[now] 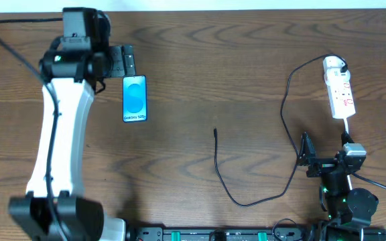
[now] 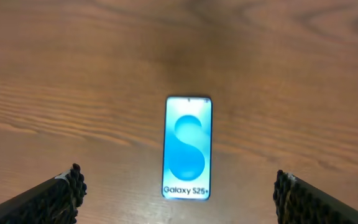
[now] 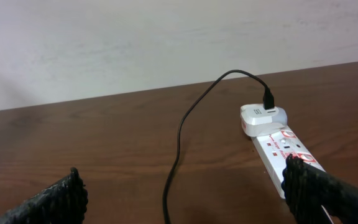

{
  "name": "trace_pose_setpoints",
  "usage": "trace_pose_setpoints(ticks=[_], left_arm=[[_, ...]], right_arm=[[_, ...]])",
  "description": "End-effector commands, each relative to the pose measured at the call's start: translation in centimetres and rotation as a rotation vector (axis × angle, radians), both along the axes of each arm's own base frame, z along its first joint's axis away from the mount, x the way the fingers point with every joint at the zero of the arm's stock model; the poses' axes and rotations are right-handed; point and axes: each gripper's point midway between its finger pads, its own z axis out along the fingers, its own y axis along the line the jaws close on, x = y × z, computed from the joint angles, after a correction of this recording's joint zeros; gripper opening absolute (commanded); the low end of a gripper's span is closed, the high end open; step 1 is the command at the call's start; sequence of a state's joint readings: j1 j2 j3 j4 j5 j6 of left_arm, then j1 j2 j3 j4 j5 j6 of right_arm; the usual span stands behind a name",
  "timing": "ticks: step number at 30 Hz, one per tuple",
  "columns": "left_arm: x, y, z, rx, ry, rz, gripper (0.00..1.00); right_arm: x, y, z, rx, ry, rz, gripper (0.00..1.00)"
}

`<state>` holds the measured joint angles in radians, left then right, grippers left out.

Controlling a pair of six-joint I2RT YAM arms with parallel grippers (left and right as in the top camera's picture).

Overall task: Plug charger to phone and switch on socket
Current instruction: 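Move the left gripper forward over the blue Galaxy phone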

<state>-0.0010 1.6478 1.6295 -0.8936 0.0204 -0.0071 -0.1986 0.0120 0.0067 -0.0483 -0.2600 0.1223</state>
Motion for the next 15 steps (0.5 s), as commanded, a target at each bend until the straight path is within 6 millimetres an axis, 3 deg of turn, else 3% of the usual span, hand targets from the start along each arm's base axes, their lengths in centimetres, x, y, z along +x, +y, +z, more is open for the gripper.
trace_pose_setpoints(ticks=[1,15], left_arm=[[0.56,-0.43,-0.31,-0.037,0.01,-0.001,0.98],[1.08,-0.67,-0.69,-0.049,0.007,-0.008,0.98]], right_arm=[[-0.02,0.03,-0.04,0.004,0.0,-0.001,0.99],[-0.02,0.03,-0.04,0.004,0.0,-0.001,0.99]])
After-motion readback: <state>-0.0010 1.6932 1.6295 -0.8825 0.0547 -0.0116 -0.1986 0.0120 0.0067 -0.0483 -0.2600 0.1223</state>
